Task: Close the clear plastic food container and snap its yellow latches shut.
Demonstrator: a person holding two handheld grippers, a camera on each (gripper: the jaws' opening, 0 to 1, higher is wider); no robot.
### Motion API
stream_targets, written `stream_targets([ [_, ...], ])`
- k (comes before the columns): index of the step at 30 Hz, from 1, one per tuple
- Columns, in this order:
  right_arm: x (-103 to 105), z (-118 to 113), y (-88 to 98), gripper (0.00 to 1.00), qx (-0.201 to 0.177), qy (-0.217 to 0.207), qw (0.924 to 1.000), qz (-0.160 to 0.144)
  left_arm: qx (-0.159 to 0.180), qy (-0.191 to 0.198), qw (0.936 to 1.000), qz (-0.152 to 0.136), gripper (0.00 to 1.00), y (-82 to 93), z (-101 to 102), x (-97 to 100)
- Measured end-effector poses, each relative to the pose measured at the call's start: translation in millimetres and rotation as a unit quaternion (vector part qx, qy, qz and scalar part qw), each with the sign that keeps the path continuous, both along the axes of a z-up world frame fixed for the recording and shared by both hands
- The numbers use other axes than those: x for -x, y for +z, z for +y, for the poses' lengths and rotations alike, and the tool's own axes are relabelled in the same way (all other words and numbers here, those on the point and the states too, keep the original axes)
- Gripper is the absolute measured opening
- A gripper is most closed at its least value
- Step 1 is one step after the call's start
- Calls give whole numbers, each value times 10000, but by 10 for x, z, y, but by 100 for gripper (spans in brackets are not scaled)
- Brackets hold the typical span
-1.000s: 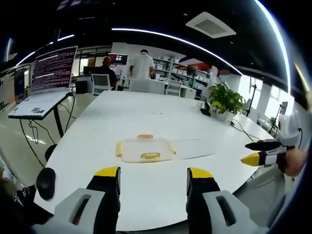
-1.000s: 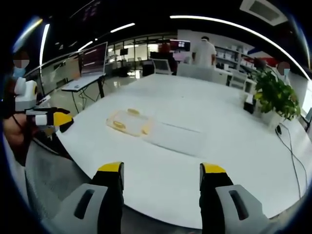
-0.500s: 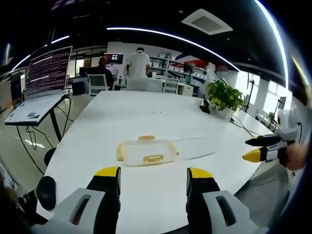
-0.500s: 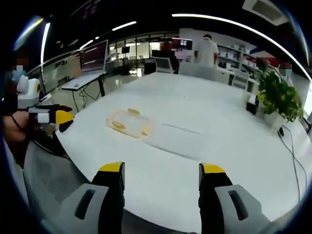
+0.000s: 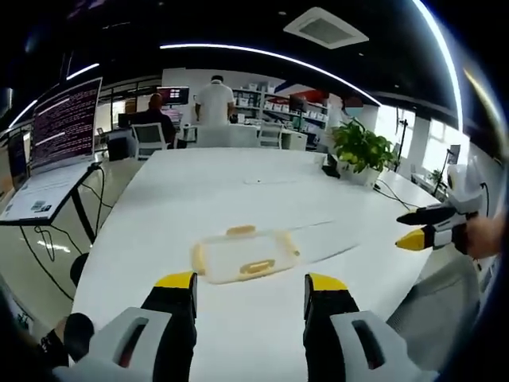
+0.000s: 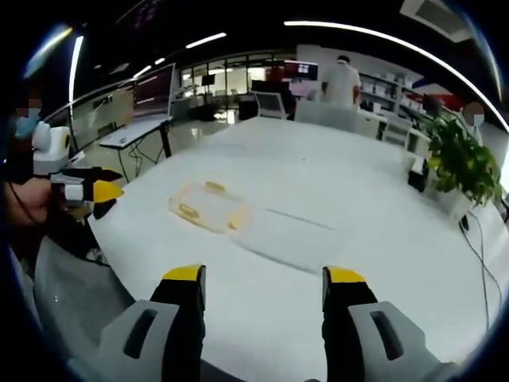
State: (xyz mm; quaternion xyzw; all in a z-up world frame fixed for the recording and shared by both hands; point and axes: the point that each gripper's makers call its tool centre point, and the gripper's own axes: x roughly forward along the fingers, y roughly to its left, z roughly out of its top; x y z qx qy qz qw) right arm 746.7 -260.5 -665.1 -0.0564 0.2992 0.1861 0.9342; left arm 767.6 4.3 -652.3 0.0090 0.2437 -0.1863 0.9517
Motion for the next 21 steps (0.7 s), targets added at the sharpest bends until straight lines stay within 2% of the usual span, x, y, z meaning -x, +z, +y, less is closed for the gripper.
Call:
stream_targets([
  [16,-249,157,-82,54,-11,363,9992,157,-231,-352,9990,169,49,-164,39,-234],
  [20,-352,236,-84,54,43,621,9979,174,-368,-632,9971,225,49,-196,43,-312],
  [21,-392,262,-79,54,43,711,9973,178,-415,-829,9953,277,49,-217,26,-331],
])
